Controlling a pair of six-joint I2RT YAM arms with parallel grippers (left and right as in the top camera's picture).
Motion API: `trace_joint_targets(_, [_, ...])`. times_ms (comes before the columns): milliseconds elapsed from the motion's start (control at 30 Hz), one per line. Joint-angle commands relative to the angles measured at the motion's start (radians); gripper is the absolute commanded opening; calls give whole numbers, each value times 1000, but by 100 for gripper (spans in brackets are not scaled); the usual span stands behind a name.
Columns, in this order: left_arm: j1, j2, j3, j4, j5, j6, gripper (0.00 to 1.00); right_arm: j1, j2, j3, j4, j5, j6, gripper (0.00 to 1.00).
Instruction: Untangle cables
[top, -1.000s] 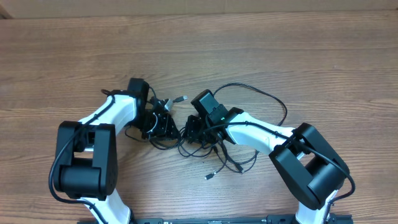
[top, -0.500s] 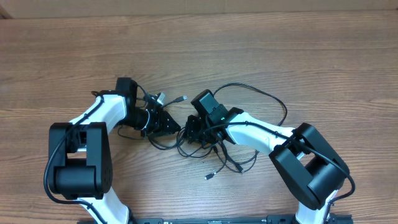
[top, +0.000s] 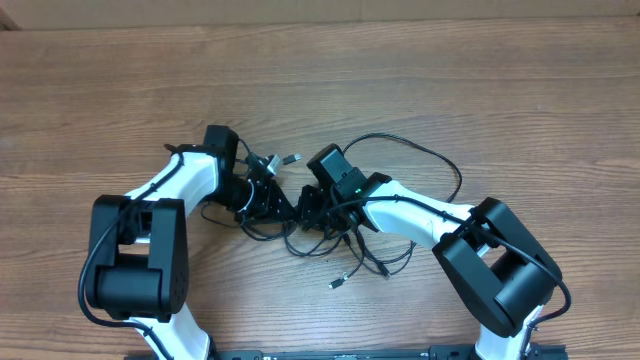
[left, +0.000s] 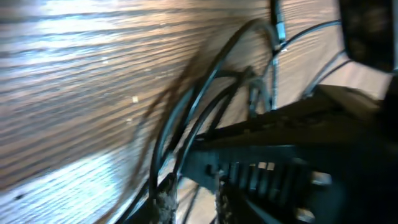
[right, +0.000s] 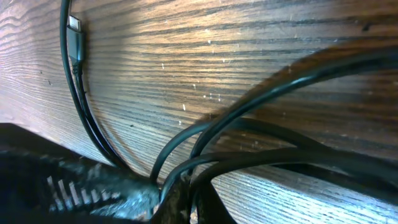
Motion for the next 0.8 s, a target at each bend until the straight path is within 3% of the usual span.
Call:
trace_joint_targets(0, [-9, 16, -4, 0, -78, 16, 25, 0, 3, -3, 10, 10, -6, 4])
trace_joint_targets(467, [-6, 16, -4, -14, -167, -3, 47, 0, 3, -3, 13, 10, -7, 4])
trace_joint_targets(767, [-18, 16, -4, -24, -131, -29, 47, 0, 3, -3, 13, 10, -6, 4])
